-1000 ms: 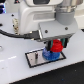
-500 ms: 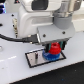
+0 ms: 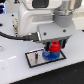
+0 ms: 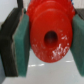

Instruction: Insert the blue gear onto the right peg, followed by the red gear

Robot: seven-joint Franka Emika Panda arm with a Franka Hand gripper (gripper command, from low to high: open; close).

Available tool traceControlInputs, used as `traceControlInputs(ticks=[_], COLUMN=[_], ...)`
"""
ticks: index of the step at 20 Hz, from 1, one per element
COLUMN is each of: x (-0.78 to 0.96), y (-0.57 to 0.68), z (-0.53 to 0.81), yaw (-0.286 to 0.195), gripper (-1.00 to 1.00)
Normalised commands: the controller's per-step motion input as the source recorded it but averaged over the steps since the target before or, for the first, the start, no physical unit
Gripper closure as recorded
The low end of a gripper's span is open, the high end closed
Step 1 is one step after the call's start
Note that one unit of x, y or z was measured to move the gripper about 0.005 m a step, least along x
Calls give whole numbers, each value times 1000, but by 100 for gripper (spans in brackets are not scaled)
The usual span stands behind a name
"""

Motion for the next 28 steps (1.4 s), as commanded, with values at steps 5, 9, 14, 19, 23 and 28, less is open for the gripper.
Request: traceControlInputs(ticks=[5, 9, 14, 19, 23, 28], x=[32, 89, 19, 27, 48, 39], y=[-59, -71, -60, -12, -12, -33], z=[103, 170, 54, 145, 86, 112], yaw=[0, 0, 0, 0, 0, 0], gripper=[100, 100, 100, 100, 100, 100])
